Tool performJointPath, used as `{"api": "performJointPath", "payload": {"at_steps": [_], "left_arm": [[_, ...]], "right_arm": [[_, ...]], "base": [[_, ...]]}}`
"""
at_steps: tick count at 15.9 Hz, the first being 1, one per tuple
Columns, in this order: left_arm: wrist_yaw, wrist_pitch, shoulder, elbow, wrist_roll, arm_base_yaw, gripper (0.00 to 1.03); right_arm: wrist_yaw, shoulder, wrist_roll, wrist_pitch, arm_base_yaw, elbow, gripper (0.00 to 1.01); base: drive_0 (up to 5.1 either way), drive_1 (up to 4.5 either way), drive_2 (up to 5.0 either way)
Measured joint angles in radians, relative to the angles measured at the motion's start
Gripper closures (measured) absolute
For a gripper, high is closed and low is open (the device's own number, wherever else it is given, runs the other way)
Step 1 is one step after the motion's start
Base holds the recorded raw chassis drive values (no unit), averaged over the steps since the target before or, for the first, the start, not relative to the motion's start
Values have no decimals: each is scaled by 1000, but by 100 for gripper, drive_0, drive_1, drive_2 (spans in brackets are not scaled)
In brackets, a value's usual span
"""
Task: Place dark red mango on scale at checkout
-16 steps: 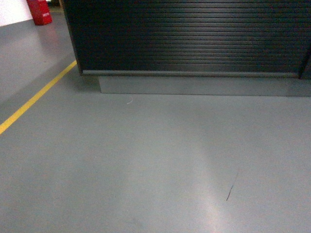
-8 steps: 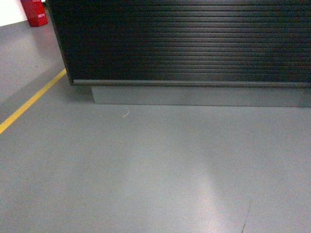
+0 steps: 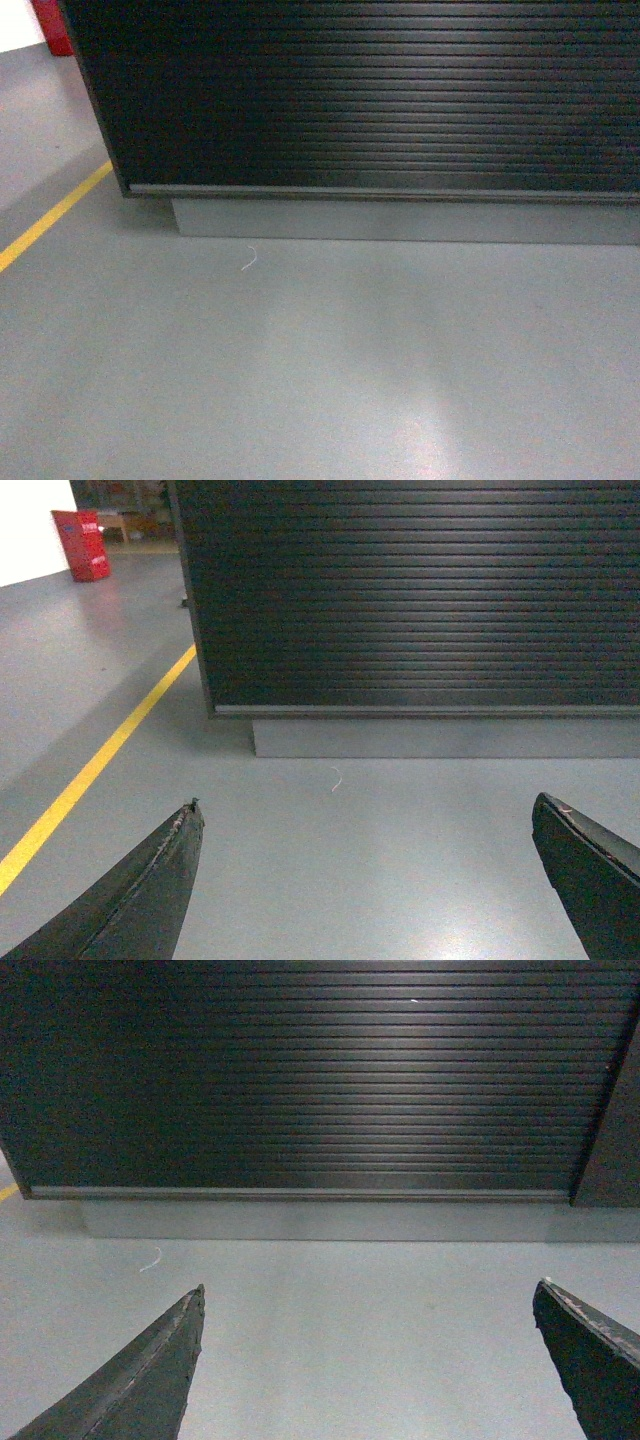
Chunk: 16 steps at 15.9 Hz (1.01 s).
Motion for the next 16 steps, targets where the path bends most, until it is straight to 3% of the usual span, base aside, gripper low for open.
{"api": "performJointPath", "payload": {"at_steps": [16], "left_arm": [[0,-1,0,0,0,0,5]], "right_arm": [[0,0,0,-1,0,0,3]], "base": [[0,391,-390]]}}
